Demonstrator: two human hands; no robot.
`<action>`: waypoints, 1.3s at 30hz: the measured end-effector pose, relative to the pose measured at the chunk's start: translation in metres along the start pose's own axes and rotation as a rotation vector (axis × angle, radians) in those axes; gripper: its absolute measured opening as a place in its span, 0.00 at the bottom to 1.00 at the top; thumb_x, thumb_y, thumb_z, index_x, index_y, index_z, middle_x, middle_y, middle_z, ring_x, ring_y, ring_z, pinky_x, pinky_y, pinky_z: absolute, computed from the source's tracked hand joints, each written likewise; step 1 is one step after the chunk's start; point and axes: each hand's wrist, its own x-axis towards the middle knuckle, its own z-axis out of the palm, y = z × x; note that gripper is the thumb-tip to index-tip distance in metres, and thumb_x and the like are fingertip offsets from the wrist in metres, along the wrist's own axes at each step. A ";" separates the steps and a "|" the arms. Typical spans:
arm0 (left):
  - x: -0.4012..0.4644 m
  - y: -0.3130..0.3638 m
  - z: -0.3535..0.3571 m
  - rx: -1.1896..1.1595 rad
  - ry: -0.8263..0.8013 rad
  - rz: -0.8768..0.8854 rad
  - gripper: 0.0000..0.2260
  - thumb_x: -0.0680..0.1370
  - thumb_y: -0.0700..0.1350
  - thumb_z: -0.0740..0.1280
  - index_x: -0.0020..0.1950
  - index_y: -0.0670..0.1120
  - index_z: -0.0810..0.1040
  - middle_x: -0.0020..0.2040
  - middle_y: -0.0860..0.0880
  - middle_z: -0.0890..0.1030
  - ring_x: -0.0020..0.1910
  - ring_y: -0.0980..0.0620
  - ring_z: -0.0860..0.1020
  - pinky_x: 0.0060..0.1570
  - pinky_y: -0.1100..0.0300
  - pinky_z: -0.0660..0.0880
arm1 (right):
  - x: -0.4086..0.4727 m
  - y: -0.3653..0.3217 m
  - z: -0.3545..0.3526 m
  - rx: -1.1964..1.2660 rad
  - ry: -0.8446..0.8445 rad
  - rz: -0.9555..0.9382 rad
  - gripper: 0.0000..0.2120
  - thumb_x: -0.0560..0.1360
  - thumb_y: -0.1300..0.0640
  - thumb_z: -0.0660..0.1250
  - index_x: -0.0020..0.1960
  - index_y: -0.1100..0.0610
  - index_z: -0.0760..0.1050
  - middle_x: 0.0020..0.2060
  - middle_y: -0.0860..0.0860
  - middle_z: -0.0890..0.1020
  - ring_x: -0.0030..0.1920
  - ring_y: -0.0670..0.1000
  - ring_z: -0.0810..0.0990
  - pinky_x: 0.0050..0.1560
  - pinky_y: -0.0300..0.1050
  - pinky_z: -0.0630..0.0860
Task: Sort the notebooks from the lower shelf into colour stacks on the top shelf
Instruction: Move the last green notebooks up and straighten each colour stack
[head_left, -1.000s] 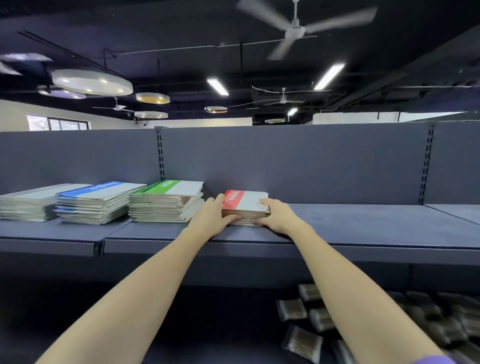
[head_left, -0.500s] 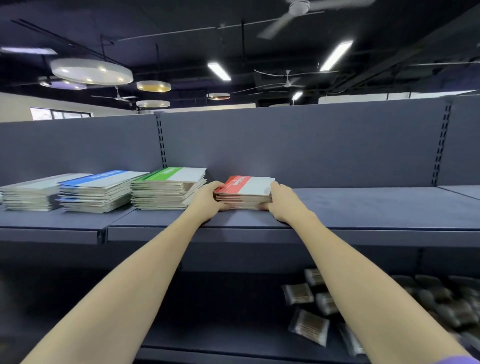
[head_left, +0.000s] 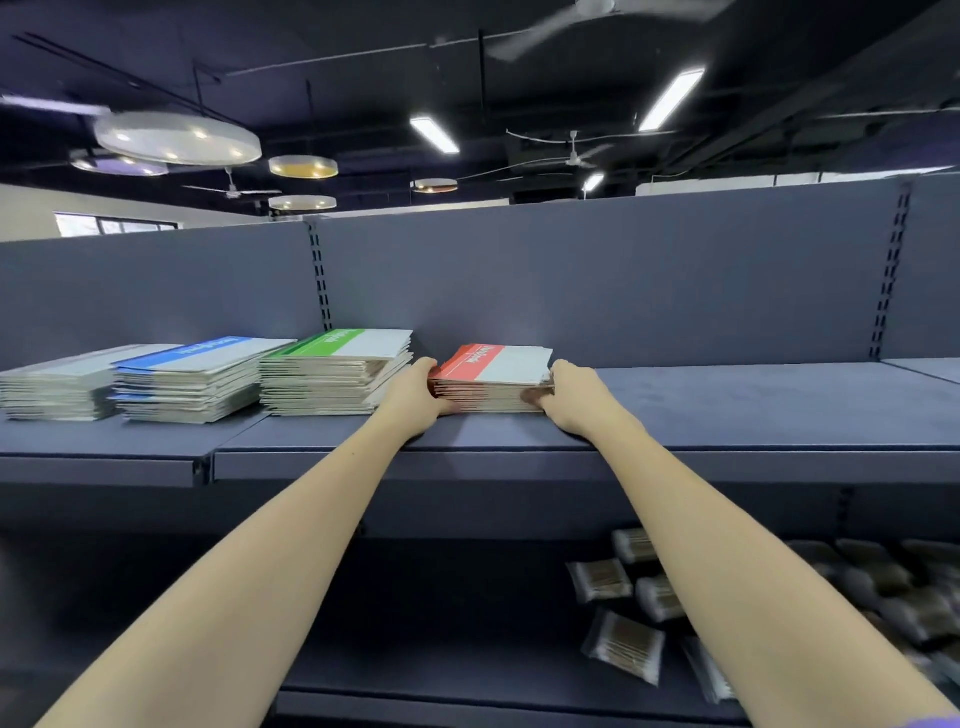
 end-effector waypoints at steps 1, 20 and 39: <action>-0.001 -0.001 0.000 -0.002 -0.002 0.006 0.26 0.74 0.46 0.76 0.69 0.42 0.72 0.62 0.46 0.79 0.61 0.45 0.76 0.55 0.58 0.70 | -0.001 0.000 0.000 0.008 0.010 -0.017 0.17 0.80 0.47 0.67 0.60 0.58 0.71 0.56 0.52 0.78 0.52 0.56 0.77 0.48 0.49 0.73; -0.001 -0.002 -0.003 -0.146 0.000 -0.063 0.27 0.73 0.46 0.77 0.69 0.43 0.73 0.56 0.51 0.76 0.50 0.52 0.74 0.48 0.60 0.68 | 0.002 -0.002 -0.002 -0.056 0.043 -0.039 0.17 0.82 0.43 0.61 0.46 0.58 0.69 0.43 0.54 0.76 0.44 0.55 0.73 0.37 0.47 0.66; 0.001 -0.007 -0.006 -0.362 -0.053 -0.130 0.26 0.68 0.44 0.80 0.62 0.43 0.76 0.53 0.50 0.82 0.54 0.51 0.80 0.59 0.55 0.77 | 0.003 0.000 -0.001 -0.004 0.005 -0.081 0.15 0.79 0.41 0.64 0.45 0.52 0.69 0.39 0.46 0.75 0.47 0.52 0.73 0.42 0.45 0.69</action>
